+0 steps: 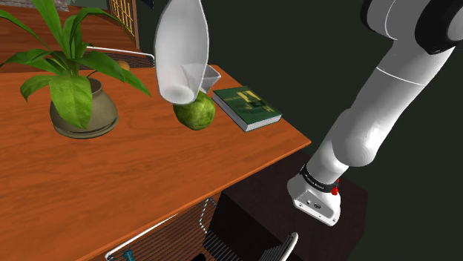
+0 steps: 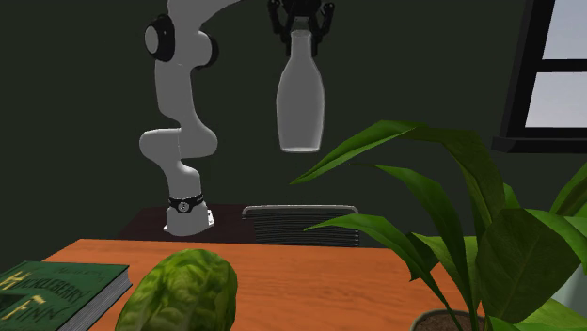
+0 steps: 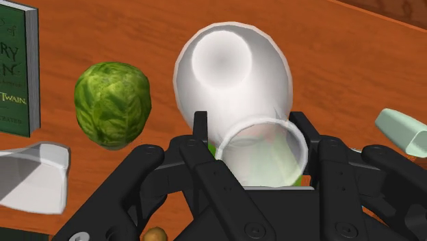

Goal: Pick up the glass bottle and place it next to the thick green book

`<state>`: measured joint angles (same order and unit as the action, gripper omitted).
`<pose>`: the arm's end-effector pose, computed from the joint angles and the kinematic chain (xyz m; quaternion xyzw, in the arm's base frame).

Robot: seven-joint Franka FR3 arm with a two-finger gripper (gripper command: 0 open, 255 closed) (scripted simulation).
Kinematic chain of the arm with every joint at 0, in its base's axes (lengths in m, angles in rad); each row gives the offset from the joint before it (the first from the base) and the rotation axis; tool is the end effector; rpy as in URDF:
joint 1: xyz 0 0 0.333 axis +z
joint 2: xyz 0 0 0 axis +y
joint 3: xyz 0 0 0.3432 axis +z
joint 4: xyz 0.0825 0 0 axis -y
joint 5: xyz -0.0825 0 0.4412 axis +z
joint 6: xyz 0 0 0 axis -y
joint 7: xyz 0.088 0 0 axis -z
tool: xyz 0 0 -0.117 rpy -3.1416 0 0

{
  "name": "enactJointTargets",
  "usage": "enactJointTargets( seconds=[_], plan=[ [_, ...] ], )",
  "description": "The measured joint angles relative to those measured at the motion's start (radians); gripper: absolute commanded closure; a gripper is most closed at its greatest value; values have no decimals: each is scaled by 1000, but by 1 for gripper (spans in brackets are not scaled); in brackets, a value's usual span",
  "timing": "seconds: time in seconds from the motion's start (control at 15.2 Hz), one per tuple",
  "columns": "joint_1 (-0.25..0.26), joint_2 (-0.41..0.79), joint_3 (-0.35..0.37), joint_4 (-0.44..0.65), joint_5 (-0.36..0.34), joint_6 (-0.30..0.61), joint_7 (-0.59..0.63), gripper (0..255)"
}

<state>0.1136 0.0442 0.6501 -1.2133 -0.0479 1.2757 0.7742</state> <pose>0.4304 0.3862 0.7763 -0.9998 0.0129 -0.0163 0.0026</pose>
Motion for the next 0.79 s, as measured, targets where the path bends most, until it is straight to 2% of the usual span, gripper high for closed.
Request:
enactJointTargets(
  seconds=[0.4, 0.46, 0.79],
  plan=[
    [-91, -124, -93, -112, 77, 11, -159, 255],
    [-102, -122, -107, -105, 75, 6, -185, 255],
    [-170, -209, -214, -204, 111, 24, -352, 255]
  ],
)
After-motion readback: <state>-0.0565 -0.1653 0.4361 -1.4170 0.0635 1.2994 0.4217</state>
